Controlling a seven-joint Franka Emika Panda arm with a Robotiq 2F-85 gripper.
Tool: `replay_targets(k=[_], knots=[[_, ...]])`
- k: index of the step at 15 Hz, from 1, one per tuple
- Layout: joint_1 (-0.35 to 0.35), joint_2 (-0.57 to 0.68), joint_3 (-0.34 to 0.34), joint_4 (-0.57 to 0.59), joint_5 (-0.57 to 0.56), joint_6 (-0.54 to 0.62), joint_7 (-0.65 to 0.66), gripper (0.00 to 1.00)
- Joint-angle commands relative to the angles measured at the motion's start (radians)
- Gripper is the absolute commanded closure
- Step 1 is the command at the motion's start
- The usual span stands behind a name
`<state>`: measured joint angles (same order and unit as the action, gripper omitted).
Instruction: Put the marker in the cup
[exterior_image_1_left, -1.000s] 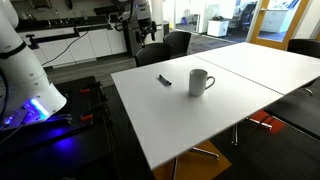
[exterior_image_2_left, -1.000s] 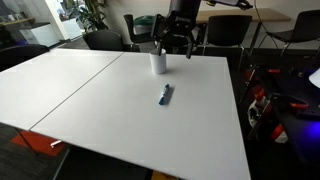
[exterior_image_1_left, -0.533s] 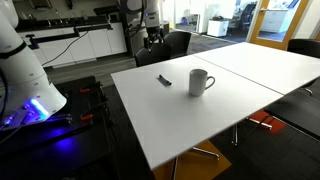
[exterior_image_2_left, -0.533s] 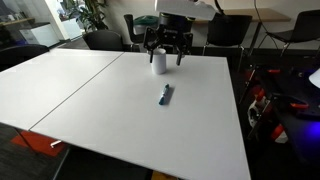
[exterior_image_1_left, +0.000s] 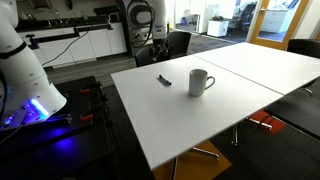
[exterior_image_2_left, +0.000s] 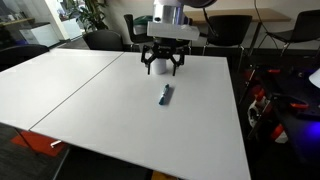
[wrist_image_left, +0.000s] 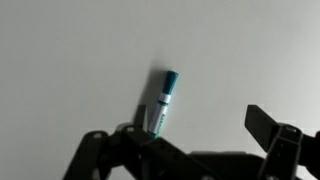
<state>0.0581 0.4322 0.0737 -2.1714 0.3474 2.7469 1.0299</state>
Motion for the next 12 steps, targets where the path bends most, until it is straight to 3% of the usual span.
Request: replay_targets(k=[1,12], knots=[[0.014,0.086,-0.011,0.052,0.036,0.045,-0.005,0.0],[0.039,0.257,-0.047,0.11,0.069,0.162,0.03,0.0]])
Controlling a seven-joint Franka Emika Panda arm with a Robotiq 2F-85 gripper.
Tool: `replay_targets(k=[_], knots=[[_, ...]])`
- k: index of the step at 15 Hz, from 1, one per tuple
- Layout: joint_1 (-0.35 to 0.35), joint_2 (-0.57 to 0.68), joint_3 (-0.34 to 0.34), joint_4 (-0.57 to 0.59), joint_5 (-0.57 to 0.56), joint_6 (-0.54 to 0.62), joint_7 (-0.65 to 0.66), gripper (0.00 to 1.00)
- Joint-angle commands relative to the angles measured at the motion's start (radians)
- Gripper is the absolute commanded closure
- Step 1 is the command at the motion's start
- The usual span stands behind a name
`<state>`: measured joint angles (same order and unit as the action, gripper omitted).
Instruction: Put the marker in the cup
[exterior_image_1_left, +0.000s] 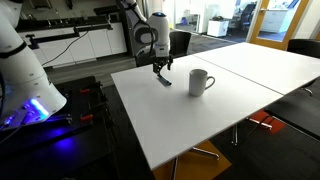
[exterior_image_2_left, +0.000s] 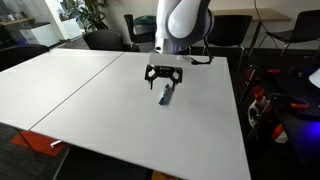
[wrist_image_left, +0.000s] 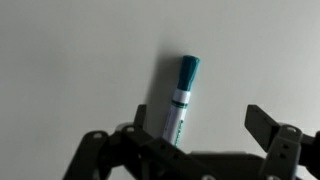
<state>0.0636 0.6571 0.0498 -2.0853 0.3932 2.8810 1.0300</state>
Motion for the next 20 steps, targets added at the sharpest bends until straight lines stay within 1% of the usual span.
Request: replay_targets(k=[1,4,5,6,7,9,10,16,17,19,20], knots=[[0.035,0.041,-0.025,0.028,0.025,0.027,0.031,0.0],[0.046,0.055,-0.035,0.032,0.026,0.035,0.034,0.0],[0.048,0.058,-0.036,0.033,0.027,0.035,0.034,0.03],[0.05,0.06,-0.039,0.034,0.028,0.037,0.035,0.11],[0.052,0.062,-0.041,0.034,0.029,0.039,0.036,0.25],[0.052,0.062,-0.041,0.032,0.032,0.041,0.036,0.38],[0.054,0.062,-0.044,0.032,0.033,0.043,0.038,0.47],[0.059,0.061,-0.058,0.029,0.031,0.035,0.065,0.94],[0.063,0.061,-0.064,0.029,0.028,0.03,0.076,0.98],[0.072,0.063,-0.079,0.031,0.022,0.019,0.09,0.87],[0.076,0.065,-0.087,0.032,0.02,0.013,0.104,0.88]])
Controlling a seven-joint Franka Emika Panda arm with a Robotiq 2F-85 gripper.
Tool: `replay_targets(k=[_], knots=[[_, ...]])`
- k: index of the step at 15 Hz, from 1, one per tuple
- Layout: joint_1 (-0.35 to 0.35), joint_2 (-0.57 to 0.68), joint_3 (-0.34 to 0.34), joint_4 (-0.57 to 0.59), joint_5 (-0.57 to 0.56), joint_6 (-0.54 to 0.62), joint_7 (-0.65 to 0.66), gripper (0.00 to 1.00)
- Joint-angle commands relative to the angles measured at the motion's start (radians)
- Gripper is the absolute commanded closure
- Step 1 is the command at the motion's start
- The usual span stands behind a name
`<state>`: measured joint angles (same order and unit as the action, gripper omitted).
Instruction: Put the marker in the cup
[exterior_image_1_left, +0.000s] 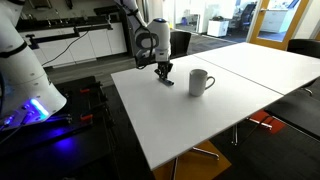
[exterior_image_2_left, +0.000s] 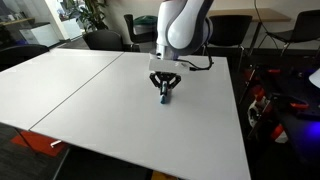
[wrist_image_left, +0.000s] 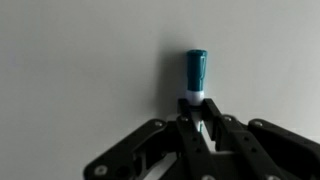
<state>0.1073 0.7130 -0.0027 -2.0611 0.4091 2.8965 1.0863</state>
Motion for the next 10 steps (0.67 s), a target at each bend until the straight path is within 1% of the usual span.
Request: replay_targets(k=[1,2,3,6,8,10], knots=[[0.039,0.011,-0.044,0.009,0.0,-0.007,0.058,0.87],[0.046,0.012,-0.055,0.01,-0.004,-0.013,0.074,0.9],[0.048,0.012,-0.059,0.011,-0.006,-0.016,0.079,0.95],[0.076,-0.003,-0.087,0.001,-0.02,-0.016,0.113,0.95],[0.116,-0.029,-0.115,-0.021,-0.035,-0.011,0.142,0.95],[0.188,-0.059,-0.168,-0.049,-0.067,0.0,0.2,0.95]])
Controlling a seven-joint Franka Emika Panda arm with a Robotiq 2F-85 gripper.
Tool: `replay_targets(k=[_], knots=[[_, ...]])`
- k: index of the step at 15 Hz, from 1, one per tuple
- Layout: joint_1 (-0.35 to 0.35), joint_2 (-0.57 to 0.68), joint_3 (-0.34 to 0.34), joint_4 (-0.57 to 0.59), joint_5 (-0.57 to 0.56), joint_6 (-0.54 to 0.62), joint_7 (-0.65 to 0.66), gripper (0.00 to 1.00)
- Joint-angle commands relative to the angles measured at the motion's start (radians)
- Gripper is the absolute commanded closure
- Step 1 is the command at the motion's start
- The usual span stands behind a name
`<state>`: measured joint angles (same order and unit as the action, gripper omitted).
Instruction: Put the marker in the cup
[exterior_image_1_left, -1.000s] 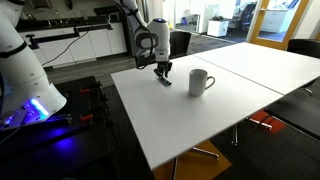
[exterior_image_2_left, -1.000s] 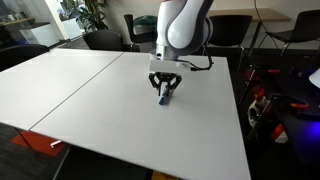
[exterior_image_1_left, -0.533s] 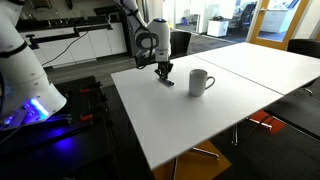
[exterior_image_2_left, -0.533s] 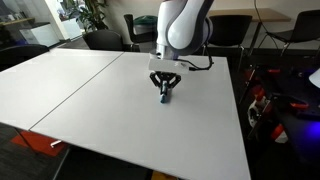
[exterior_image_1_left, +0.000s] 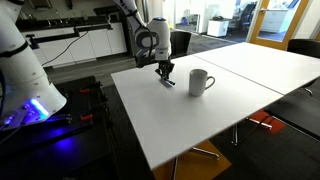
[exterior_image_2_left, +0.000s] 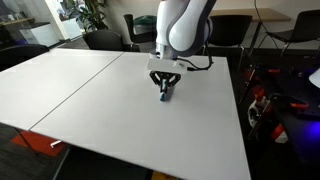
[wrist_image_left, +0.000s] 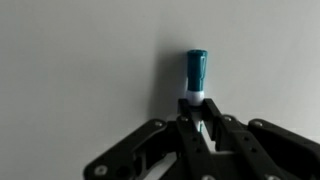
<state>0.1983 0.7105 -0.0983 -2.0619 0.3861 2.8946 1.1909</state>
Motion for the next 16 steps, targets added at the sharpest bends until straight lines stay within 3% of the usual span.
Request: replay_targets(k=[1,6,10,13,16], knots=[[0.143,-0.072,-0.108,-0.063,-0.069,0.009,0.134,0.95],[0.401,-0.148,-0.341,-0.13,-0.26,0.0,0.392,0.95],[0.568,-0.188,-0.534,-0.163,-0.429,-0.039,0.594,0.95],[0.652,-0.21,-0.654,-0.176,-0.524,-0.081,0.689,0.95],[0.692,-0.229,-0.722,-0.168,-0.598,-0.145,0.749,0.95]])
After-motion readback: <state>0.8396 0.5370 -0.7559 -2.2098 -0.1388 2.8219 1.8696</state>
